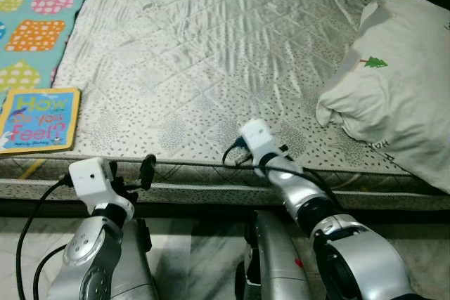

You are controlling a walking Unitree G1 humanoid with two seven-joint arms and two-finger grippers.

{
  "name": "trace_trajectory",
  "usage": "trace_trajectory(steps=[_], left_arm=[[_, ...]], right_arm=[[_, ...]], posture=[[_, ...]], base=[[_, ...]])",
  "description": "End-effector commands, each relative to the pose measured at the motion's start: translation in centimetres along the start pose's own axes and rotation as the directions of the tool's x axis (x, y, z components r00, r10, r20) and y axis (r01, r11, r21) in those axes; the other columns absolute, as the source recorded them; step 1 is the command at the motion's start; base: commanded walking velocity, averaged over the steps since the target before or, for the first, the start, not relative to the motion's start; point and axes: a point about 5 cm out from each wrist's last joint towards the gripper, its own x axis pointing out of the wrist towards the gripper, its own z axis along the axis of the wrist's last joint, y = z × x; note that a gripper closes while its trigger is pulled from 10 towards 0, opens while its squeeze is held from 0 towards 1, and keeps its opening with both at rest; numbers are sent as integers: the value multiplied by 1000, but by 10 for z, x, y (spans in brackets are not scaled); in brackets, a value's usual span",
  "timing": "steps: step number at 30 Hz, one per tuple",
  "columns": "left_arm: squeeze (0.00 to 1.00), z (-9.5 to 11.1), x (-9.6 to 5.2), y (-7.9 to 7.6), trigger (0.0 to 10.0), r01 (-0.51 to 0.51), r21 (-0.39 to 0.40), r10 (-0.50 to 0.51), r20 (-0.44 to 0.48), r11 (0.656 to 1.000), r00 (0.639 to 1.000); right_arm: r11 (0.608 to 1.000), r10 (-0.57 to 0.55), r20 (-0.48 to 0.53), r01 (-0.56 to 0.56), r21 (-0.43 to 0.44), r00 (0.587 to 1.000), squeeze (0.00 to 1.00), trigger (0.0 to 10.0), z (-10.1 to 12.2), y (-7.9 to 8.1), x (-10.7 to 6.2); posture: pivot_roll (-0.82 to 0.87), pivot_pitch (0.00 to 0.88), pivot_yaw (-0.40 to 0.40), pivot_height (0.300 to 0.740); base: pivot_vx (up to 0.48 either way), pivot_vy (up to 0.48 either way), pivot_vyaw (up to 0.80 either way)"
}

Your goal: Clean up the room

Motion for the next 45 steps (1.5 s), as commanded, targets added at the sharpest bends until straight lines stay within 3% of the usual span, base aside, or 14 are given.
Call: trace_trajectory(steps=[1,3,7,9,15,21,23,34,45], left_arm=[[0,-5,1,2,10000,-1,15,2,-15,1000,1000],[0,-4,9,1,10000,15,19,-15,-10,1000,1000],[0,-4,19,0,10000,37,30,-37,2,999,999],[0,-3,23,0,10000,40,33,-40,7,999,999],[0,0,41,1,10000,72,55,-73,32,996,997],[0,4,49,2,10000,81,65,-84,42,995,996],[0,4,51,2,10000,88,71,-91,46,994,995],[0,4,62,2,10000,102,75,-107,65,992,992],[0,2,63,5,10000,89,82,-96,81,993,992]], right_arm=[[996,-15,0,15,84,1000,0,0,-9,-8,-6],[985,-26,29,20,171,999,0,0,-9,-13,-10],[970,1,122,-31,239,993,0,0,-2,-12,-18],[964,-3,166,-41,264,986,0,10000,-1,-9,-23],[938,-40,300,-67,339,953,0,10000,7,-2,-40],[918,-51,359,-97,384,932,0,10000,23,0,-41],[926,-36,380,-112,361,924,0,10000,29,0,-40],[926,-38,405,-120,358,914,0,10000,41,-6,-38],[934,-62,403,-89,345,913,0,10000,43,-15,-40]], posture=[[-15,105,-69,550],[-30,67,-46,550],[-41,21,-22,550],[-46,0,-10,550],[-59,0,22,550],[-56,0,38,559],[-54,0,41,573],[-59,0,41,643],[-62,0,38,709]], base=[[0,0,0],[0,0,0],[0,0,0],[0,0,0],[0,0,0],[0,0,0],[0,0,0],[0,0,0],[0,0,0]])
